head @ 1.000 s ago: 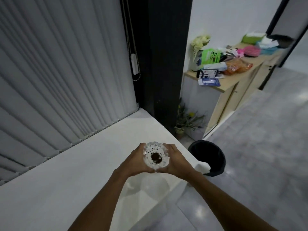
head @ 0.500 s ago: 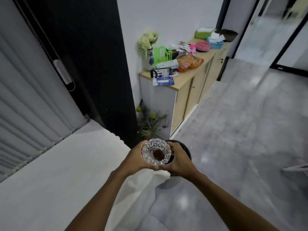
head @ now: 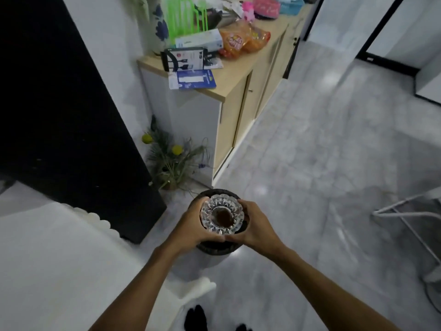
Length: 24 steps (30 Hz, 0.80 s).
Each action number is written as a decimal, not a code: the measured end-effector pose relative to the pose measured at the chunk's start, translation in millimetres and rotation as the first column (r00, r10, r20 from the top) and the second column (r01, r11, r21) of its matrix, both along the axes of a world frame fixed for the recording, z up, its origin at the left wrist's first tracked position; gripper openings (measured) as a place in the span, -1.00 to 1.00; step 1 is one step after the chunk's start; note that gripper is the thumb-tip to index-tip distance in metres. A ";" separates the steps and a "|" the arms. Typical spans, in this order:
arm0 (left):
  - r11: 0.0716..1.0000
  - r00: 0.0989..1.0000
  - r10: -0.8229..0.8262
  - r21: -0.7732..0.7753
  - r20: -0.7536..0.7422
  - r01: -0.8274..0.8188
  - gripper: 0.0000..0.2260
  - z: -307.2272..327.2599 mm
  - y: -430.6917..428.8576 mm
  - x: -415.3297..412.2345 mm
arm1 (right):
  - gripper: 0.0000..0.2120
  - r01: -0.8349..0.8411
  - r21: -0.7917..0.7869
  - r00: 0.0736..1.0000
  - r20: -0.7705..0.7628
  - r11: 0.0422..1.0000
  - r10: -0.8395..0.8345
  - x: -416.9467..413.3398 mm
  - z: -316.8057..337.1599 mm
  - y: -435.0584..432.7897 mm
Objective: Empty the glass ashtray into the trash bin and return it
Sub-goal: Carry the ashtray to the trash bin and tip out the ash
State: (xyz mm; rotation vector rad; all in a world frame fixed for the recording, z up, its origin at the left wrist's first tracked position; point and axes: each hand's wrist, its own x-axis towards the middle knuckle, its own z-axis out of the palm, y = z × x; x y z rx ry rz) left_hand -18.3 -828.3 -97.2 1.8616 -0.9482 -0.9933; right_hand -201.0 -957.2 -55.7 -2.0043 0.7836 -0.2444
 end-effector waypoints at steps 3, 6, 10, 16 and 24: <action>0.998 1.000 -0.010 0.059 -0.013 0.011 0.19 -49.5 -18.0 9.6 | -0.17 0.015 0.050 1.000 -0.020 0.999 -0.014 8.8 -46.7 -19.2; 0.996 1.000 -0.004 0.091 -0.026 0.006 0.17 -82.8 -26.7 19.0 | -0.08 0.007 0.134 0.999 -0.054 0.991 0.001 18.8 -90.8 -32.8; 0.988 0.993 0.039 0.150 -0.111 -0.022 -0.09 -108.8 -29.2 20.7 | -0.03 0.015 0.233 0.995 -0.103 0.972 0.009 20.5 -135.8 -43.4; 0.955 0.945 0.153 0.289 -0.288 -0.067 -0.41 -118.6 -45.4 9.3 | -0.10 0.146 0.529 0.976 -0.217 0.836 -0.033 12.2 -174.0 -58.1; 0.602 0.736 0.600 0.783 -0.312 -0.159 -0.31 -140.6 -139.2 20.5 | -0.36 0.553 0.776 0.833 -0.527 0.304 -0.170 88.6 -215.5 -92.4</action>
